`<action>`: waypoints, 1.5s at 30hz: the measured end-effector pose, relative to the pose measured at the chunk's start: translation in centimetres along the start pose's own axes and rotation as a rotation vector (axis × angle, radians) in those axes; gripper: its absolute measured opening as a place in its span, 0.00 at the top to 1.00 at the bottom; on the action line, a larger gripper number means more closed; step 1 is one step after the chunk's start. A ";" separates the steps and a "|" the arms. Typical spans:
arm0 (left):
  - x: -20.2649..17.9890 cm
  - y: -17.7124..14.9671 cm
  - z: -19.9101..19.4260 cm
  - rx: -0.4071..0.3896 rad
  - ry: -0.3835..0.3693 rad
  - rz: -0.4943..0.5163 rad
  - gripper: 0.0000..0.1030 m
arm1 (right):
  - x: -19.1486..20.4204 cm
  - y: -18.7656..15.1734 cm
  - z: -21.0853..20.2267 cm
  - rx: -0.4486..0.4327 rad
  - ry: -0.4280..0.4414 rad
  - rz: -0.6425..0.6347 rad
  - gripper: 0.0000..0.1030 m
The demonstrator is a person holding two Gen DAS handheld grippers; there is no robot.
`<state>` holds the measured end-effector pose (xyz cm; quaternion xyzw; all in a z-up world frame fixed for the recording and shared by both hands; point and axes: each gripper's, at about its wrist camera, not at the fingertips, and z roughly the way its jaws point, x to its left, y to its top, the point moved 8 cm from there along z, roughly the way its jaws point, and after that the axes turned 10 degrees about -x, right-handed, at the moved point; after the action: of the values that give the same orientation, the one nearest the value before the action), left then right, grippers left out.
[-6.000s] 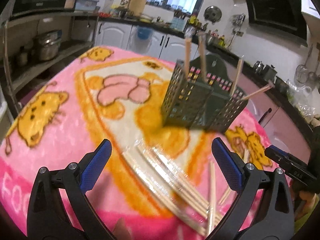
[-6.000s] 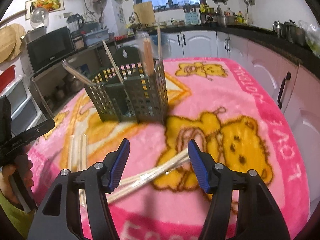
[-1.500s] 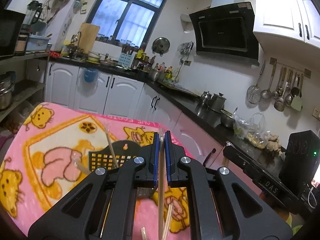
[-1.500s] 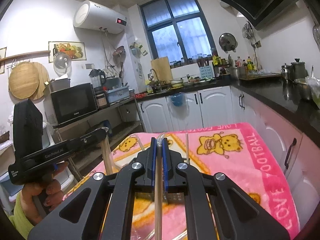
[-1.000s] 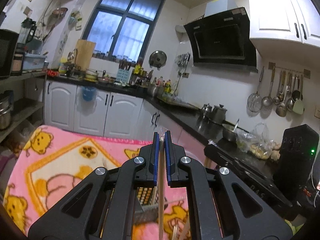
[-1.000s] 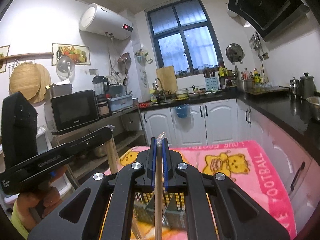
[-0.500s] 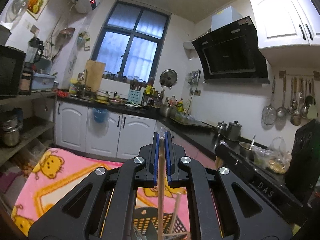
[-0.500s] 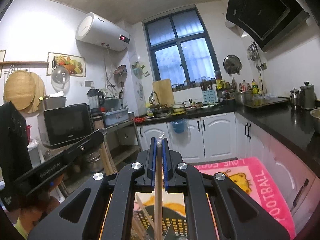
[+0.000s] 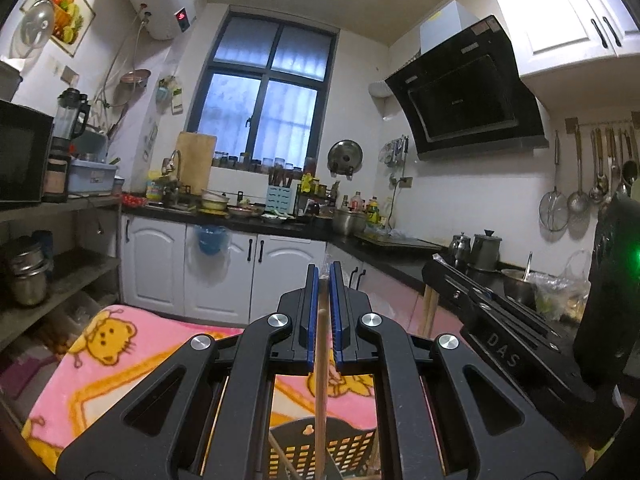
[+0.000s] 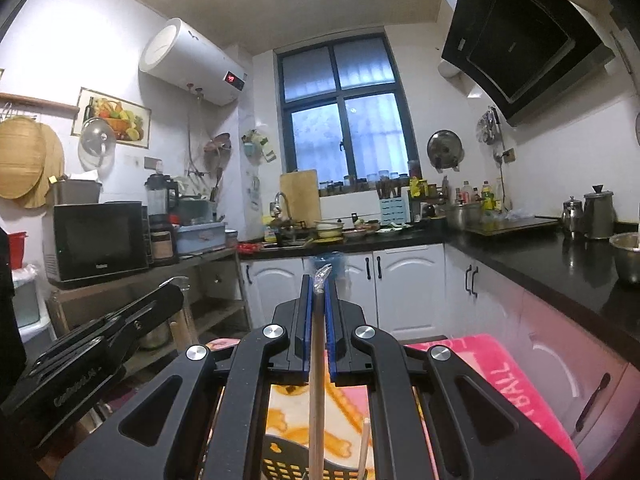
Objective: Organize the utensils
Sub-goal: 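Lift both held chopsticks and carry them above the green caddy, then lower the chopsticks into the caddy and open both grippers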
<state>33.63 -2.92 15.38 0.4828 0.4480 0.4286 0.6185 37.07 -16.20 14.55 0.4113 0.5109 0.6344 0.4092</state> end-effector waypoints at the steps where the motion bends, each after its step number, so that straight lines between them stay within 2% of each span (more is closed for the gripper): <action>1: -0.1 -0.3 0.1 0.001 -0.006 0.005 0.97 | -0.1 -0.3 0.1 0.004 -0.008 -0.006 0.94; 12: 0.4 -4.2 0.6 0.076 -0.031 -0.008 0.97 | -1.3 -3.9 0.3 0.087 -0.039 0.029 0.94; 18: 1.5 -5.8 0.1 0.155 -0.026 -0.044 0.97 | -1.7 -5.4 -1.0 0.138 -0.027 0.051 0.93; 26: 1.7 -6.8 -0.7 0.220 -0.021 -0.057 0.97 | -1.6 -6.3 -3.1 0.197 -0.014 0.040 0.93; 28: 1.7 -6.9 -1.0 0.235 -0.017 -0.053 0.97 | -1.8 -6.4 -3.5 0.215 -0.011 0.039 0.89; 30: 1.8 -7.0 -1.4 0.252 -0.011 -0.049 0.97 | -2.0 -6.5 -3.9 0.225 -0.013 0.035 0.81; 34: 1.6 -7.3 -2.1 0.285 -0.012 -0.032 0.97 | -2.3 -6.8 -4.7 0.254 -0.011 0.036 0.76; 38: 1.5 -7.6 -2.8 0.299 -0.017 -0.034 0.82 | -2.6 -6.7 -5.4 0.273 -0.013 0.041 0.72; 43: 1.3 -7.8 -3.7 0.315 -0.023 -0.039 0.77 | -2.7 -6.8 -6.6 0.290 -0.003 0.053 0.66; 45: 1.4 -7.8 -4.2 0.316 -0.018 -0.044 0.70 | -2.7 -6.7 -7.2 0.294 -0.003 0.048 0.65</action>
<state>30.69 -1.96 6.94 0.5680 0.5149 0.3346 0.5480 31.85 -20.02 6.66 0.4799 0.5876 0.5617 0.3299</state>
